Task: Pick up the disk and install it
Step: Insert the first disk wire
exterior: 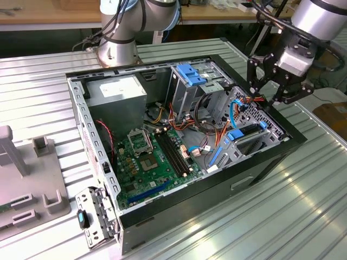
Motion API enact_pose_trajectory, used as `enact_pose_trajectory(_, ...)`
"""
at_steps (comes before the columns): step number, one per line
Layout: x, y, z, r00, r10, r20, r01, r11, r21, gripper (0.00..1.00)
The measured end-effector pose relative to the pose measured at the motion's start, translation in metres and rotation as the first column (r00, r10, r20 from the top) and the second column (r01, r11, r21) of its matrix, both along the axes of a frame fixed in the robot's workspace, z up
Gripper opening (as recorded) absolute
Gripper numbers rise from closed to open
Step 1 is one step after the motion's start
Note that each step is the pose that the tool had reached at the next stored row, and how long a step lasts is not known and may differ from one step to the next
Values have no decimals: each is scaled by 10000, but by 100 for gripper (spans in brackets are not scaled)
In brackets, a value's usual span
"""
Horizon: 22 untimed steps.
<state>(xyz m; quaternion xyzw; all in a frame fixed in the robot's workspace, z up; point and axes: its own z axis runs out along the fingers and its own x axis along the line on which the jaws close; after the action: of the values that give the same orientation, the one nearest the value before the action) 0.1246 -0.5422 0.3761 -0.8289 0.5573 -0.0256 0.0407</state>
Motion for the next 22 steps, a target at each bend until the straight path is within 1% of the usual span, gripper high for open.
enact_pose_trajectory(1, -2, 2, -5, 9978, -667, 2, 667, 9978, -22, 44)
enact_pose_trajectory(2, -7, 2, -6, 9978, -668, 1, 668, 9978, -20, 44)
enact_pose_trajectory(3, -46, 8, -6, 9978, -666, 2, 666, 9978, -20, 44)
enact_pose_trajectory(6, -209, 38, -8, 9978, -668, 12, 668, 9978, -22, 44)
enact_pose_trajectory(8, -255, 48, -10, 9972, -751, 12, 751, 9972, -24, 44)
enact_pose_trajectory(10, -259, 48, -16, 9915, -1298, 12, 1298, 9915, -25, 44)
enact_pose_trajectory(12, -258, 48, -20, 9872, -1592, 12, 1592, 9872, -24, 44)
enact_pose_trajectory(13, -258, 48, -24, 9808, -1952, 12, 1952, 9808, -24, 44)
enact_pose_trajectory(14, -258, 48, -29, 9710, -2389, 12, 2389, 9710, -24, 44)
enact_pose_trajectory(15, -258, 48, -32, 9652, -2615, 12, 2615, 9652, -25, 44)
enact_pose_trajectory(16, -259, 48, -33, 9612, -2758, 12, 2758, 9612, -24, 44)
enact_pose_trajectory(17, -264, 48, -32, 9593, -2825, 12, 2825, 9593, -26, 44)
enact_pose_trajectory(19, -269, 50, -32, 9585, -2851, 12, 2851, 9585, -26, 44)
enact_pose_trajectory(20, -280, 53, -33, 9564, -2921, 12, 2921, 9564, -25, 44)
enact_pose_trajectory(22, -301, 54, -36, 9447, -3279, 12, 3279, 9447, -25, 44)
